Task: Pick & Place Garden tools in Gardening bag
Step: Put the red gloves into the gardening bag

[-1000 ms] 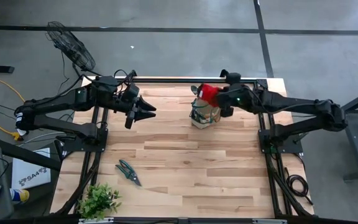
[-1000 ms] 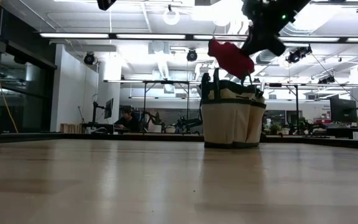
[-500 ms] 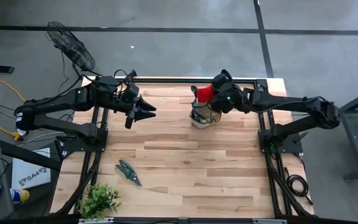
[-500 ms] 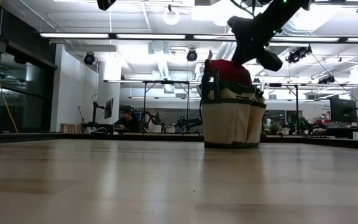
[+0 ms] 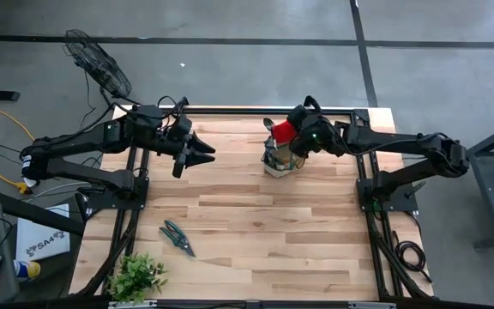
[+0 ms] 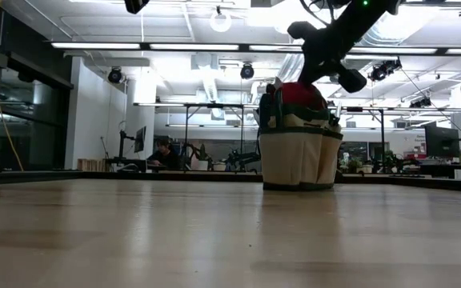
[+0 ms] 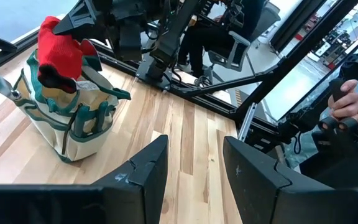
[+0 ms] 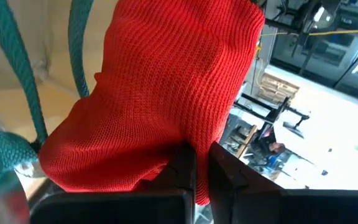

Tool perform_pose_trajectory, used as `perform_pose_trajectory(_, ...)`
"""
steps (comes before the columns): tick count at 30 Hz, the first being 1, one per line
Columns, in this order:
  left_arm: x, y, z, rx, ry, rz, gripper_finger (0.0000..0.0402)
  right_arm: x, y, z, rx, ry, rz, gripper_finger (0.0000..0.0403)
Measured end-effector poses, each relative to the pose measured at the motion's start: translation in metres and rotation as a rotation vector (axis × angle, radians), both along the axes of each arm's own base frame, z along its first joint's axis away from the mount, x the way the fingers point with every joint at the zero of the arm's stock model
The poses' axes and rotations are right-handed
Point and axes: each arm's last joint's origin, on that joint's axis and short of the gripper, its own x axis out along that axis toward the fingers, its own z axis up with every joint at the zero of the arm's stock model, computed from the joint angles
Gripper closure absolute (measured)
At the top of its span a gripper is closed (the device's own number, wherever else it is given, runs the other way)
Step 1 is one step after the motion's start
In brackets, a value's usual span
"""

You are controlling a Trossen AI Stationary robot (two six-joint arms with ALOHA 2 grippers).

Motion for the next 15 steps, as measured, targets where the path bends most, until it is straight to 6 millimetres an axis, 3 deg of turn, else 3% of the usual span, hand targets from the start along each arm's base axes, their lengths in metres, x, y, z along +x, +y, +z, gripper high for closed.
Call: perform_pose_trajectory(15,0.0,0.0,0.0,0.007,-0.001,-0.001,0.0249,-0.0004,0.0075,-0.0038,-0.062,0.165,0.133,0.0395)
